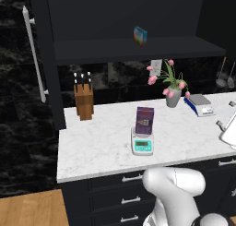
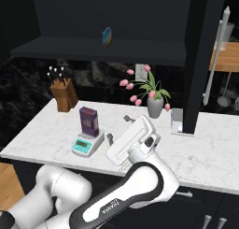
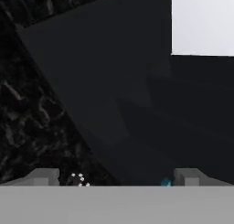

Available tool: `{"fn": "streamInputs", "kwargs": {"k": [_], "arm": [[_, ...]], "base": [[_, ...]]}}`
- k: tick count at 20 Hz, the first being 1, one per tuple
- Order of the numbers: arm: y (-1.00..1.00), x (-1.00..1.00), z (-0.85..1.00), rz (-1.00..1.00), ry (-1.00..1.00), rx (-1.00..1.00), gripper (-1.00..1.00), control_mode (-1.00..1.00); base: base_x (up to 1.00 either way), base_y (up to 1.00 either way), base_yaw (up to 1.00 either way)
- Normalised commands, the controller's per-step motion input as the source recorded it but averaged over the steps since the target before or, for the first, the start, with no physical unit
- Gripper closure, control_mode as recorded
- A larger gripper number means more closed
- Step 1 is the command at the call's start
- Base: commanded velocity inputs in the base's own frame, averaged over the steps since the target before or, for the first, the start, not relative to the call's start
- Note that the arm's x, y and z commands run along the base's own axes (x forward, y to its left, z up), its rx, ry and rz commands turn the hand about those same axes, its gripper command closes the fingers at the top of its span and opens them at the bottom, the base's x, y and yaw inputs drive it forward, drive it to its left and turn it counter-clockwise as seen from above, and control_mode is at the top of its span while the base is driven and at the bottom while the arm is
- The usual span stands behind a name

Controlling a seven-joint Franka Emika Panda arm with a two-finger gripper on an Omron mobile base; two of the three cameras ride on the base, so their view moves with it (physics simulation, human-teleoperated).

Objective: Pick the cereal and place it on the digital scale for weighing, and close the cabinet.

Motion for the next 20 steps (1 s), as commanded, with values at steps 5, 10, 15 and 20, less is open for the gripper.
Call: {"fn": "streamInputs", "kwargs": {"k": [5,10,15,20], "arm": [[-0.76,-0.03,0.01,-0.51,-0.09,-0.01,-1.00,-1.00],[-0.80,0.00,0.03,-0.35,-0.13,-0.11,-1.00,-1.00],[-0.96,0.05,0.06,-0.21,-0.04,-0.10,-1.00,-1.00],[-0.98,-0.02,0.31,-0.02,-0.02,-0.02,-1.00,-1.00]], "base": [[0.00,0.00,0.00],[0.00,0.00,0.00],[0.00,0.00,0.00],[0.00,0.00,0.00]]}}
